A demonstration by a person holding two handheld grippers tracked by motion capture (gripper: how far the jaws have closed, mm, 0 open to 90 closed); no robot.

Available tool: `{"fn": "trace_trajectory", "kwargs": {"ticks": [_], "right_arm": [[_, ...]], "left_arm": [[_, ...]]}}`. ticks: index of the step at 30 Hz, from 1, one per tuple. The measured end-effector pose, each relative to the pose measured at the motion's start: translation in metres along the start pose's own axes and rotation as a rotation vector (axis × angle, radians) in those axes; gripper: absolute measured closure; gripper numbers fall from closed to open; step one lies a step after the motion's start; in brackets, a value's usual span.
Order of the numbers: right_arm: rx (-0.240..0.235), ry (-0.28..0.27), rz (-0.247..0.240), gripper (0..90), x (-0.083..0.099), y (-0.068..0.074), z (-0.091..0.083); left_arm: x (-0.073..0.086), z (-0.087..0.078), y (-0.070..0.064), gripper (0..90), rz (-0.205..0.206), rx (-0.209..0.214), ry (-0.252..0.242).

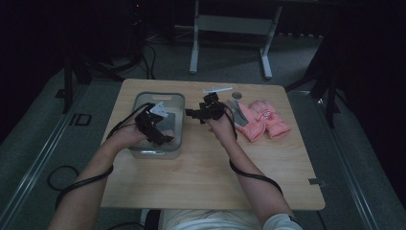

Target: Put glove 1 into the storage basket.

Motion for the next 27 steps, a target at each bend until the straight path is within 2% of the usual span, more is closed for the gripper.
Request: {"fn": "trace_trajectory", "kwargs": {"ticks": [4,8,12,15,17,19,21,23,27], "right_arm": [[0.001,-0.014,0.006,20.3,0.006,-0.01,-0.009],[0.029,-0.011,-0.03,20.4,0.012,-0.02,-0.019],[0.056,-0.019,-0.062,19.8,0.016,-0.031,-0.03],[0.069,-0.03,-0.08,15.9,0.018,-0.039,-0.039],[0.071,-0.033,-0.081,14.2,0.019,-0.043,-0.046],[0.076,-0.019,-0.062,13.7,0.02,-0.048,-0.052],[0.092,-0.029,-0.053,13.3,0.022,-0.051,-0.056],[0.075,-0.02,-0.055,10.5,0.024,-0.055,-0.061],[0.088,-0.027,-0.08,10.5,0.029,-0.062,-0.072]], "left_arm": [[-0.009,0.005,-0.007,1.4,0.018,0.002,-0.018],[-0.018,0.008,-0.015,1.4,0.023,0.032,-0.07],[-0.03,0.012,-0.028,1.4,0.057,0.041,-0.093],[-0.038,0.015,-0.037,1.4,0.078,0.047,-0.112],[-0.043,0.018,-0.043,1.4,0.076,0.061,-0.133],[-0.048,0.02,-0.051,1.4,0.073,0.08,-0.143],[-0.052,0.026,-0.059,1.4,0.077,0.087,-0.139],[-0.055,0.031,-0.068,1.4,0.099,0.096,-0.122],[-0.059,0.042,-0.084,1.4,0.118,0.112,-0.127]]}}
Point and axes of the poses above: each handheld gripper's, and its own axes: z roughly forward along the jaws, x roughly out of its underside, y roughly to its left, the point moved 1 cm from there along z, roughly forward along the jaws, and after that the axes turned 8 degrees about x, right-handed, at the moved point
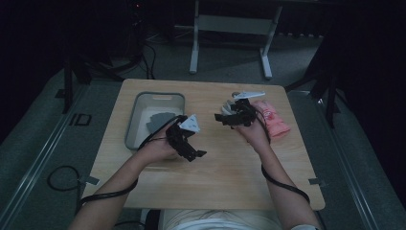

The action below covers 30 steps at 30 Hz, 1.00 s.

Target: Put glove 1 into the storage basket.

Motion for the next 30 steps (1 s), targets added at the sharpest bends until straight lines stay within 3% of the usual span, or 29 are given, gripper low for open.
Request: {"fn": "trace_trajectory", "kwargs": {"ticks": [6,11,18,22,27,30], "right_arm": [[0.001,-0.017,-0.007,11.9,0.004,-0.012,-0.011],[0.039,-0.018,-0.036,24.2,0.01,-0.028,-0.023],[0.104,0.001,-0.051,42.5,0.02,-0.045,-0.03],[0.116,0.014,-0.072,47.4,0.025,-0.051,-0.031],[0.149,0.039,-0.081,52.9,0.029,-0.064,-0.03],[0.168,0.057,-0.087,56.5,0.03,-0.075,-0.029]], "left_arm": [[0.0,0.015,-0.01,1.4,0.016,0.036,0.013],[0.0,0.024,-0.021,1.4,0.029,0.047,0.011],[0.011,0.041,-0.035,1.4,0.059,0.049,0.065],[0.02,0.045,-0.039,1.4,0.029,0.054,0.046],[0.033,0.051,-0.047,1.4,0.029,0.05,0.053],[0.045,0.057,-0.053,1.4,0.009,0.071,0.033]]}}
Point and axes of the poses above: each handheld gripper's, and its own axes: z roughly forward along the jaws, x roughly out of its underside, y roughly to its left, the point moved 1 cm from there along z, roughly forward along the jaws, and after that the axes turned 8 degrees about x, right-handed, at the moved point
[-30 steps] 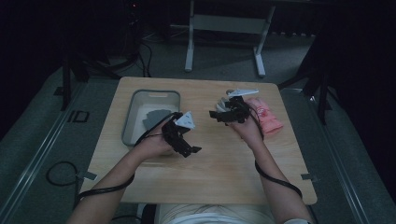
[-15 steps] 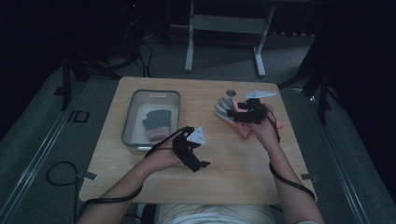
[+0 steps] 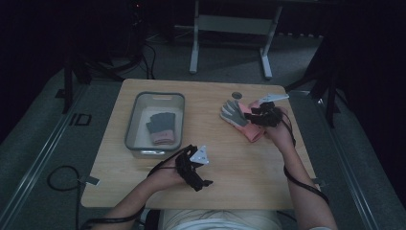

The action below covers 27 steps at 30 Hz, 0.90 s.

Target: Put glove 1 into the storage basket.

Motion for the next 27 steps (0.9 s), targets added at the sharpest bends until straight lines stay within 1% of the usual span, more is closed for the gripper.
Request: {"fn": "trace_trajectory", "kwargs": {"ticks": [2,5,6,9,10,13,15,16,17,19,20,21,22,23,24,26,27], "right_arm": [[-0.003,0.015,-0.012,59.2,0.0,-0.005,0.002],[-0.011,0.038,-0.074,60.2,-0.001,-0.011,0.008],[-0.017,0.044,-0.084,60.6,-0.001,-0.012,0.01],[-0.037,0.061,-0.119,62.3,-0.002,-0.015,0.021],[-0.053,0.072,-0.122,63.0,-0.001,-0.014,0.024],[-0.101,0.092,-0.135,64.4,0.001,-0.009,0.037],[-0.106,0.106,-0.158,64.7,0.003,-0.006,0.047],[-0.106,0.113,-0.168,64.8,0.004,-0.005,0.052],[-0.103,0.123,-0.173,65.0,0.006,-0.005,0.056],[-0.083,0.136,-0.195,66.9,0.011,-0.005,0.065],[-0.081,0.142,-0.199,67.0,0.013,-0.006,0.068],[-0.073,0.163,-0.203,68.0,0.016,-0.007,0.073],[-0.076,0.176,-0.207,68.7,0.018,-0.007,0.077],[-0.084,0.178,-0.203,68.8,0.02,-0.007,0.08],[-0.08,0.189,-0.208,68.9,0.021,-0.007,0.082],[-0.067,0.211,-0.212,69.4,0.023,-0.005,0.086],[-0.061,0.22,-0.205,70.0,0.023,-0.004,0.087]], "left_arm": [[0.007,0.004,-0.004,1.4,-0.003,-0.01,-0.004],[0.016,0.008,-0.009,1.4,-0.007,-0.035,-0.012],[0.019,0.01,-0.011,1.4,-0.01,-0.049,-0.013],[0.026,0.012,-0.014,1.4,-0.024,-0.069,-0.021],[0.027,0.012,-0.014,1.4,-0.023,-0.072,-0.019],[0.029,0.013,-0.017,1.4,-0.028,-0.085,-0.044],[0.03,0.014,-0.021,1.4,-0.027,-0.094,-0.066],[0.031,0.016,-0.024,1.4,-0.014,-0.094,-0.073],[0.031,0.018,-0.028,1.4,0.004,-0.083,-0.068],[0.032,0.022,-0.03,1.4,0.027,-0.078,-0.035],[0.034,0.024,-0.03,1.4,0.027,-0.058,-0.033],[0.034,0.025,-0.03,1.4,0.016,-0.044,-0.029],[0.035,0.025,-0.029,1.5,0.017,-0.045,-0.018],[0.035,0.026,-0.028,1.5,0.016,-0.048,-0.017],[0.035,0.025,-0.027,1.5,0.013,-0.046,-0.017],[0.035,0.024,-0.024,1.5,-0.003,-0.038,-0.025],[0.035,0.024,-0.024,1.5,-0.008,-0.036,-0.036]]}}
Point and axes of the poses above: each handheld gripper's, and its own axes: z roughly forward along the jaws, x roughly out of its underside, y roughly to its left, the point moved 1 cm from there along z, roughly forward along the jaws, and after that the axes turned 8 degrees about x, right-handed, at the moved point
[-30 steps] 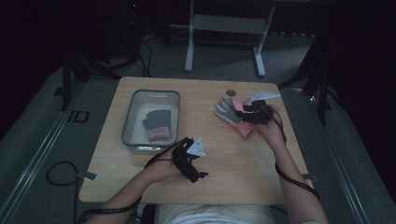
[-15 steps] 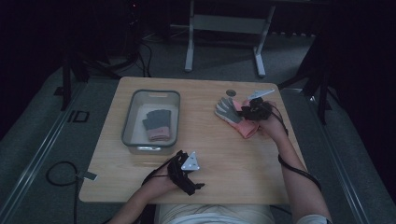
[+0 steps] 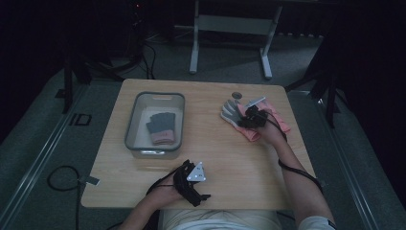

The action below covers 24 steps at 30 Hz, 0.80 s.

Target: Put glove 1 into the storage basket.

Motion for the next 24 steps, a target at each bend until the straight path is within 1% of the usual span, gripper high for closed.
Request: {"fn": "trace_trajectory", "kwargs": {"ticks": [3,4,6,7,9,10,12,14,15,16,18,21,22,23,24], "right_arm": [[0.013,0.021,0.037,76.1,-0.001,0.002,0.002],[0.018,0.025,0.04,78.4,-0.001,0.003,0.002],[0.043,0.034,0.046,82.4,-0.003,0.006,0.001],[0.047,0.037,0.053,83.9,-0.004,0.007,0.001],[0.035,0.053,0.108,86.1,-0.007,0.006,-0.003],[0.026,0.057,0.128,86.7,-0.009,0.006,-0.006],[0.023,0.049,0.144,87.2,-0.013,0.009,-0.017],[0.011,0.019,0.174,87.4,-0.015,0.013,-0.028],[0.015,0.003,0.187,87.5,-0.017,0.016,-0.036],[0.016,-0.017,0.203,87.5,-0.019,0.019,-0.044],[0.021,-0.068,0.239,87.6,-0.022,0.026,-0.063],[0.011,-0.116,0.321,87.6,-0.026,0.036,-0.087],[0.026,-0.13,0.342,87.6,-0.026,0.041,-0.097],[0.032,-0.135,0.355,87.6,-0.027,0.045,-0.103],[0.051,-0.139,0.37,87.6,-0.027,0.05,-0.112]], "left_arm": [[0.001,-0.002,0.0,1.4,-0.004,-0.006,-0.014],[0.002,-0.003,0.0,1.4,-0.001,-0.016,-0.011],[0.003,-0.005,0.001,1.4,-0.002,-0.02,-0.008],[0.004,-0.006,0.002,1.4,-0.011,-0.026,-0.015],[0.005,-0.007,0.003,1.5,-0.008,-0.03,-0.006],[0.005,-0.007,0.003,1.5,-0.016,-0.031,-0.015],[0.006,-0.008,0.003,1.4,-0.025,-0.025,-0.027],[0.007,-0.008,0.001,1.4,-0.02,-0.027,-0.027],[0.007,-0.009,0.001,1.4,-0.013,-0.028,-0.024],[0.007,-0.009,0.001,1.4,-0.018,-0.026,-0.026],[0.007,-0.009,0.002,1.5,-0.015,-0.033,-0.021],[0.007,-0.01,0.002,1.5,-0.017,-0.033,-0.03],[0.007,-0.01,0.002,1.5,-0.016,-0.033,-0.031],[0.007,-0.01,0.002,1.5,-0.018,-0.033,-0.035],[0.008,-0.01,0.002,1.5,-0.021,-0.032,-0.037]]}}
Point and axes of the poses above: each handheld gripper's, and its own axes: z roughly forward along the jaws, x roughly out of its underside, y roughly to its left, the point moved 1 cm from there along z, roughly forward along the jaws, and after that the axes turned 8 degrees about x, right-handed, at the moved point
